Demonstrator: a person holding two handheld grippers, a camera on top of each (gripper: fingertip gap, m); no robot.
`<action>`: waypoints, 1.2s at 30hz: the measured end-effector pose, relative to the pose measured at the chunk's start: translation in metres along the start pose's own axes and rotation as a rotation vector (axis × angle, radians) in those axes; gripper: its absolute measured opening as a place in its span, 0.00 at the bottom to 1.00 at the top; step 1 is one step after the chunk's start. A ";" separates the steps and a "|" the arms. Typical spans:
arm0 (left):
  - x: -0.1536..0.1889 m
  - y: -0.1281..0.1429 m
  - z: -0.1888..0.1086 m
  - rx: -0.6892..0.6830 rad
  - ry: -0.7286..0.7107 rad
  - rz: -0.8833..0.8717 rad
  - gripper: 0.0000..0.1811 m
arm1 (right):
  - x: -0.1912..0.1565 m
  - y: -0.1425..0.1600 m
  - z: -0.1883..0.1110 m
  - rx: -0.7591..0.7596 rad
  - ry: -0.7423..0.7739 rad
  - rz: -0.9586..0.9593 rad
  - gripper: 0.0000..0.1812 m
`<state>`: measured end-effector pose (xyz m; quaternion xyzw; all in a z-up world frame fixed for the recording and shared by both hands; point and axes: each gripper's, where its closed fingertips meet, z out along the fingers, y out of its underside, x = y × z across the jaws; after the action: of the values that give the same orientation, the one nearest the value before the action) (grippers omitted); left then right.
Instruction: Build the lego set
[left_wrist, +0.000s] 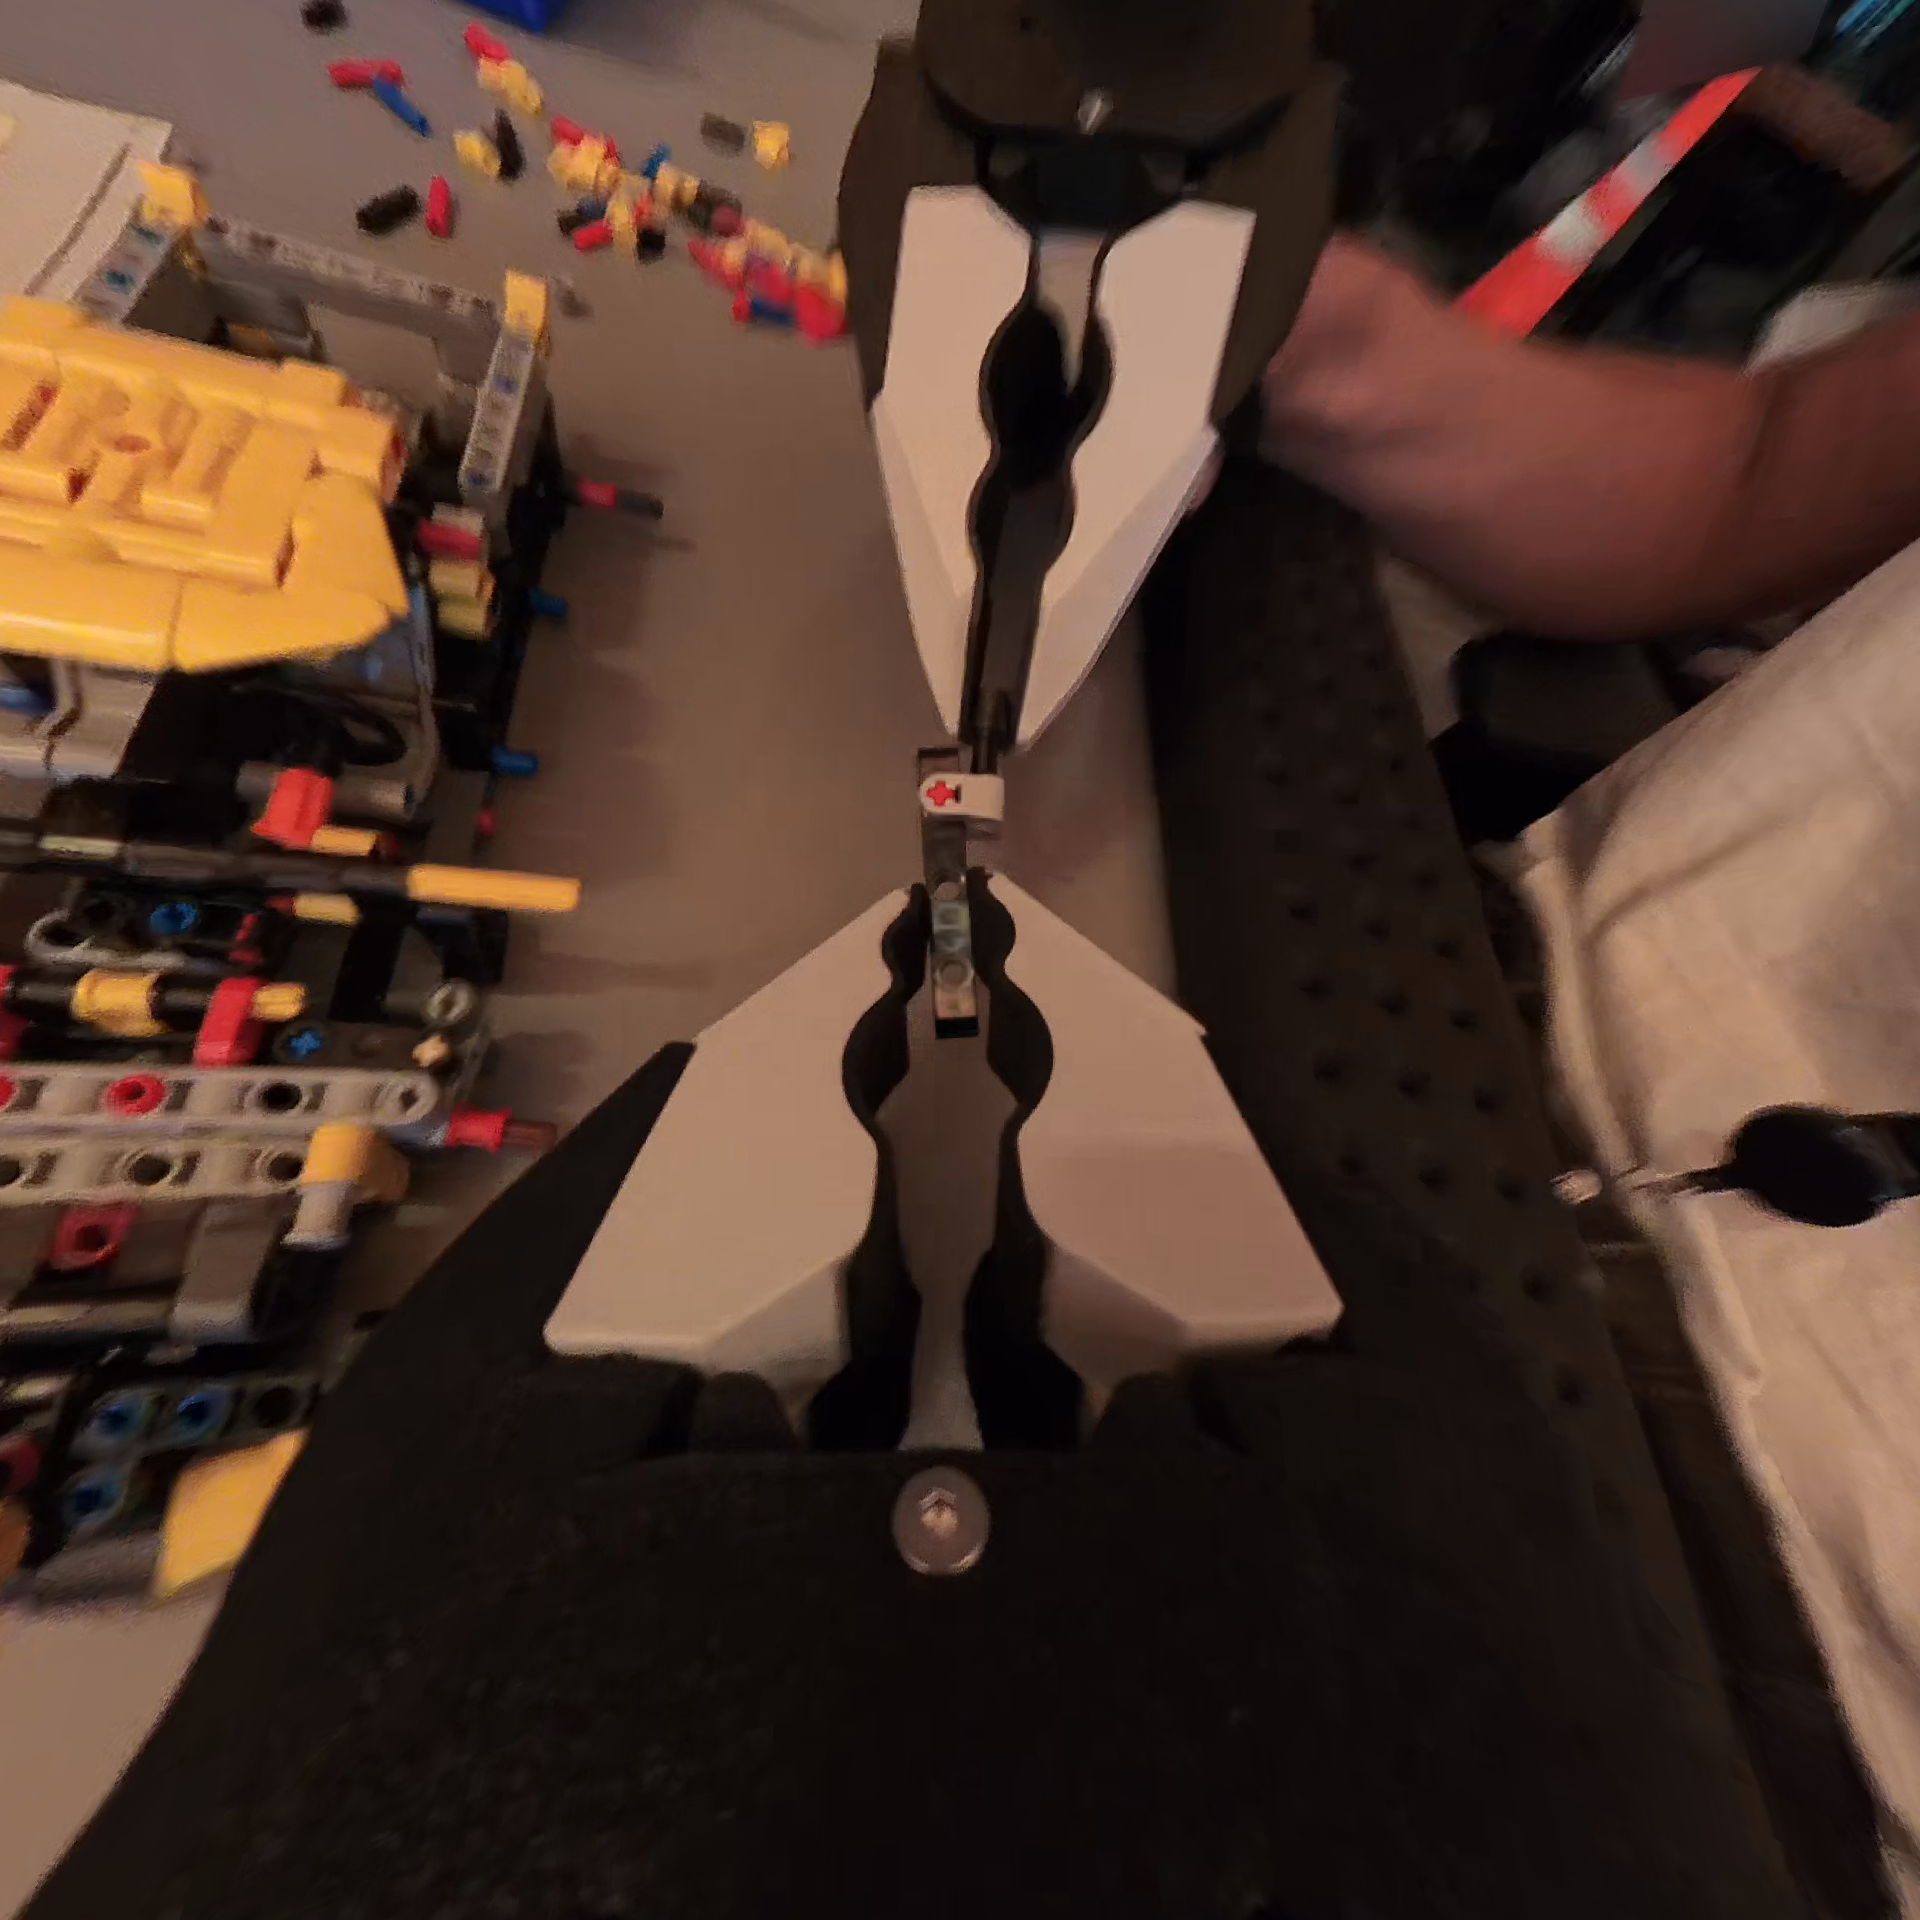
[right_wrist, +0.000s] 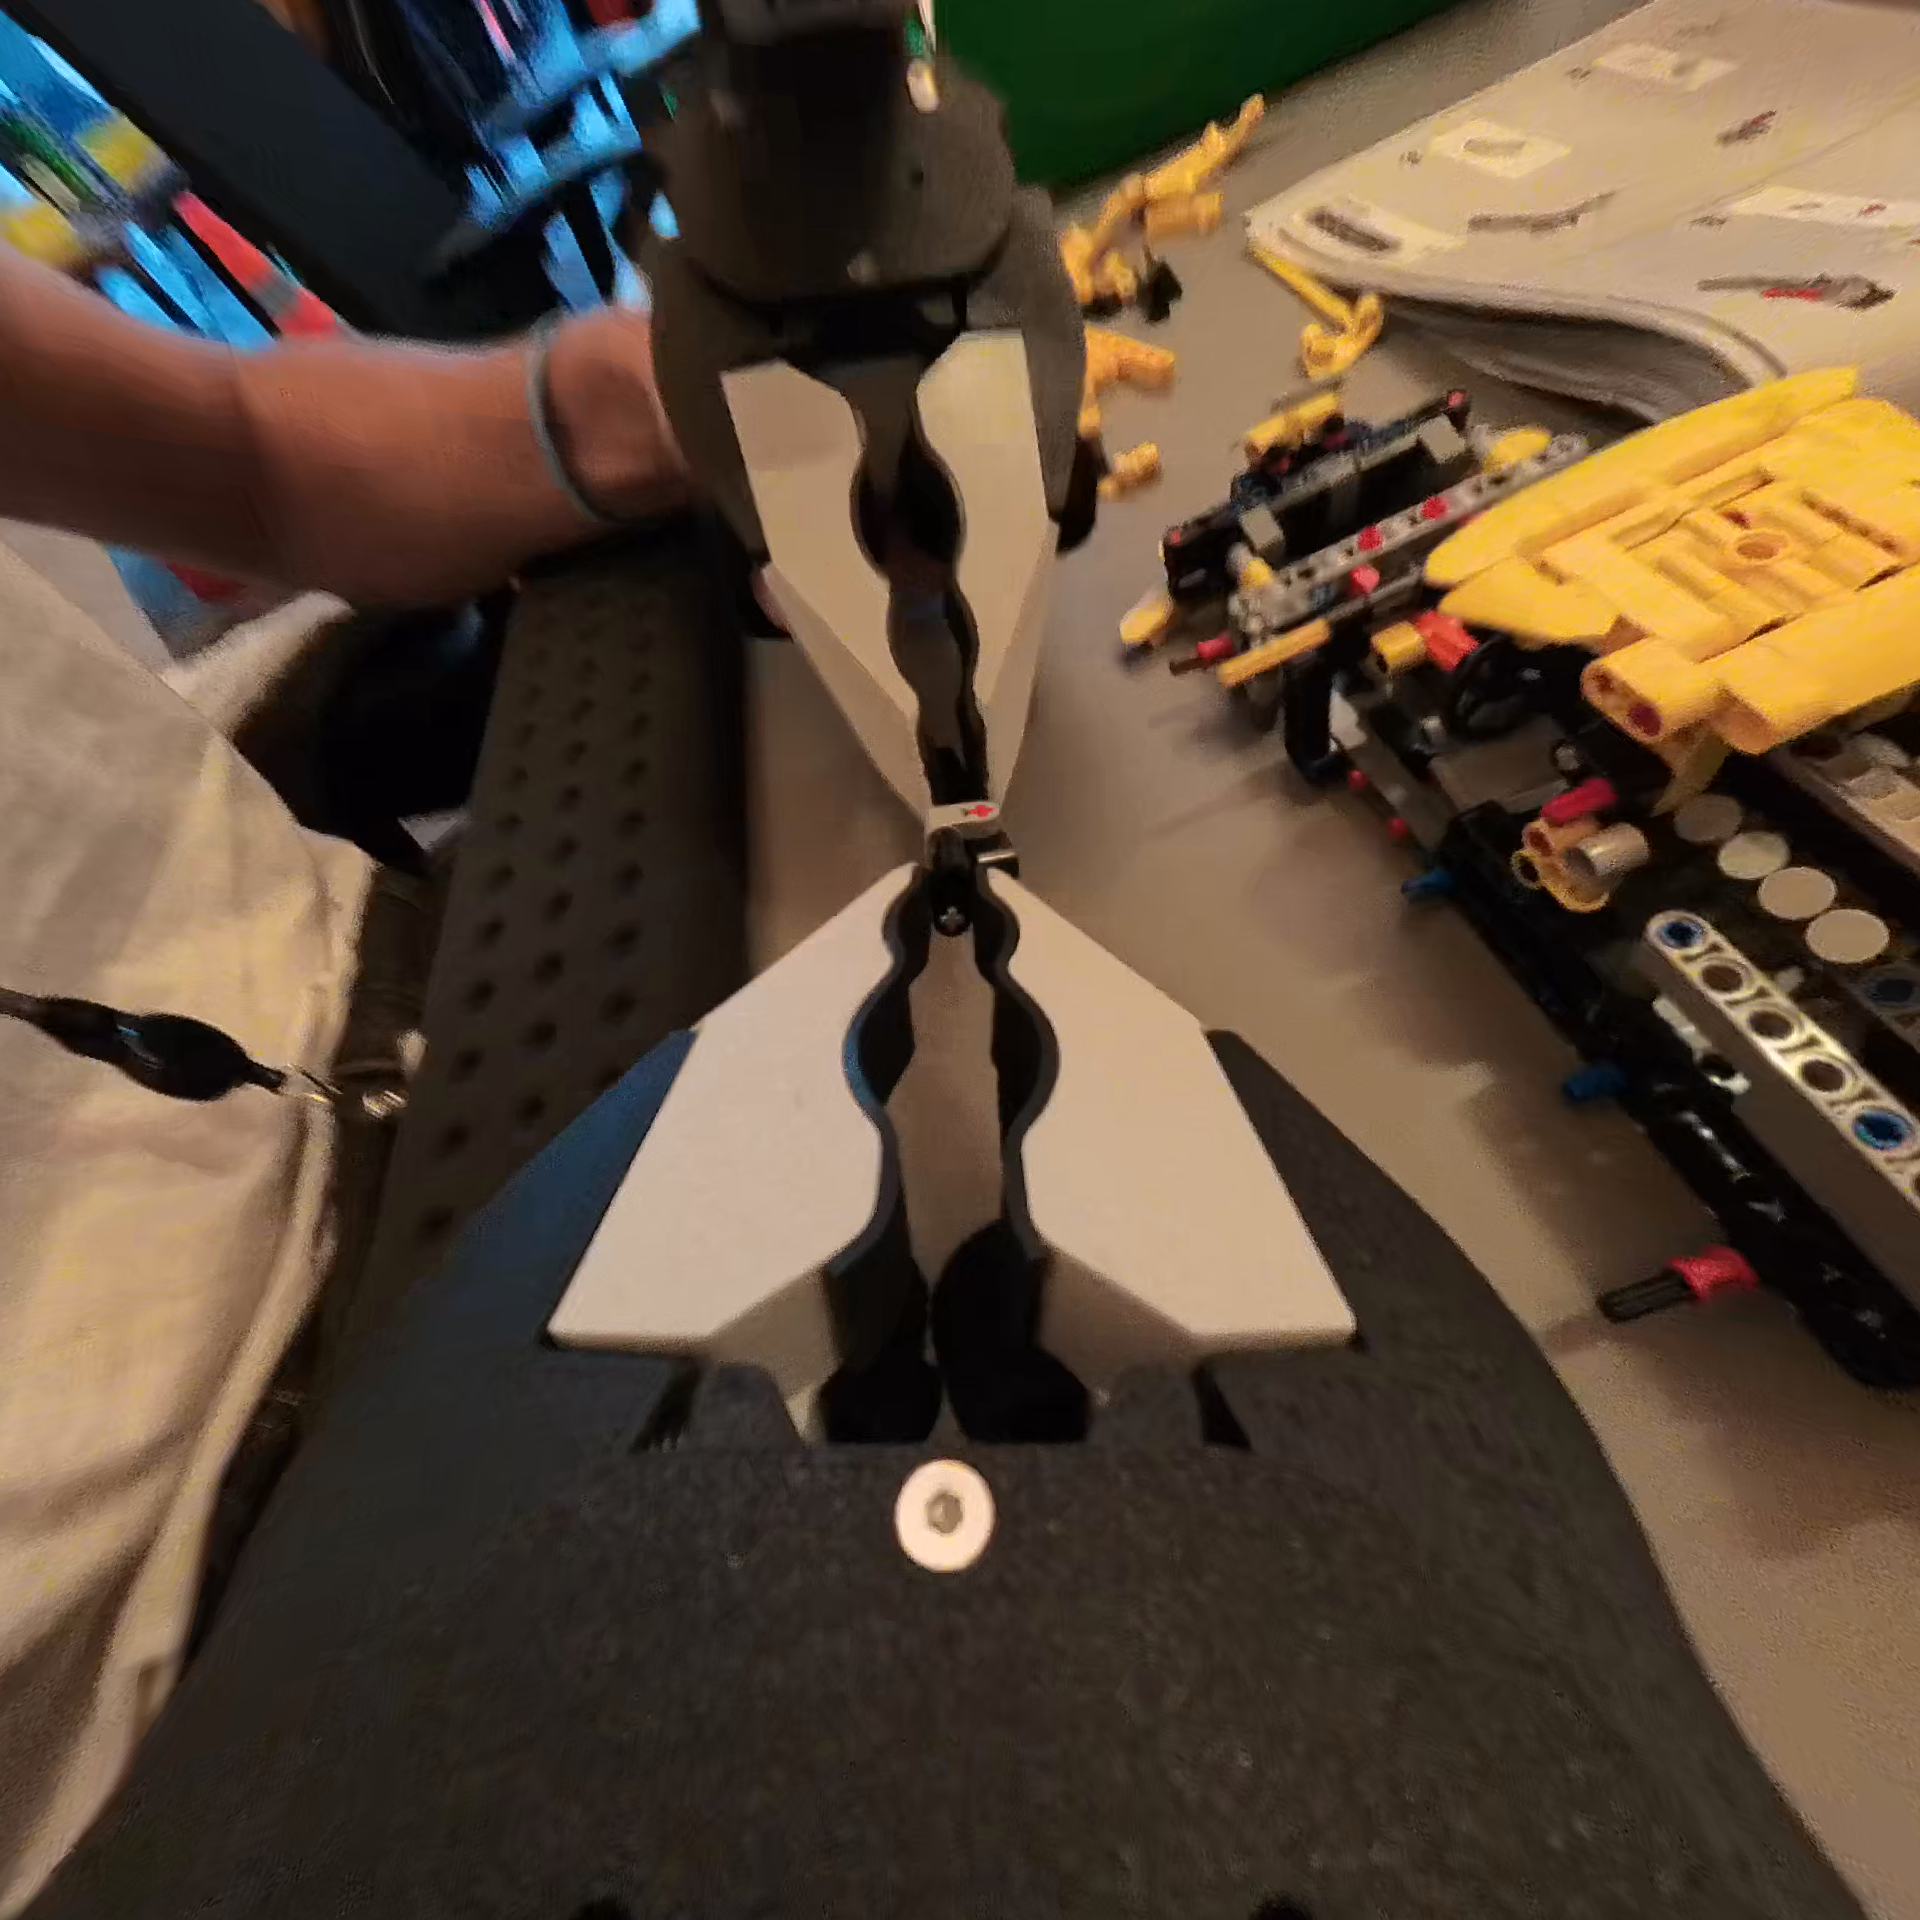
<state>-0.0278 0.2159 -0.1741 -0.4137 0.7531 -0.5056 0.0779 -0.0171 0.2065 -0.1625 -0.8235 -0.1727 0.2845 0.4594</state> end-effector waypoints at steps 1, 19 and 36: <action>0.004 -0.007 -0.003 0.046 0.046 -0.037 0.04 | -0.005 -0.007 -0.003 0.044 -0.040 0.030 0.04; -0.024 -0.033 -0.020 0.274 0.062 -0.356 0.04 | 0.028 -0.048 -0.007 0.123 0.637 -0.329 0.19; -0.031 -0.028 -0.015 0.238 -0.044 -0.320 0.04 | 0.046 -0.040 0.000 -0.015 0.842 -0.391 0.13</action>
<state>-0.0002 0.2441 -0.1537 -0.5269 0.6110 -0.5876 0.0614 0.0174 0.2525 -0.1422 -0.8227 -0.1253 -0.1678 0.5284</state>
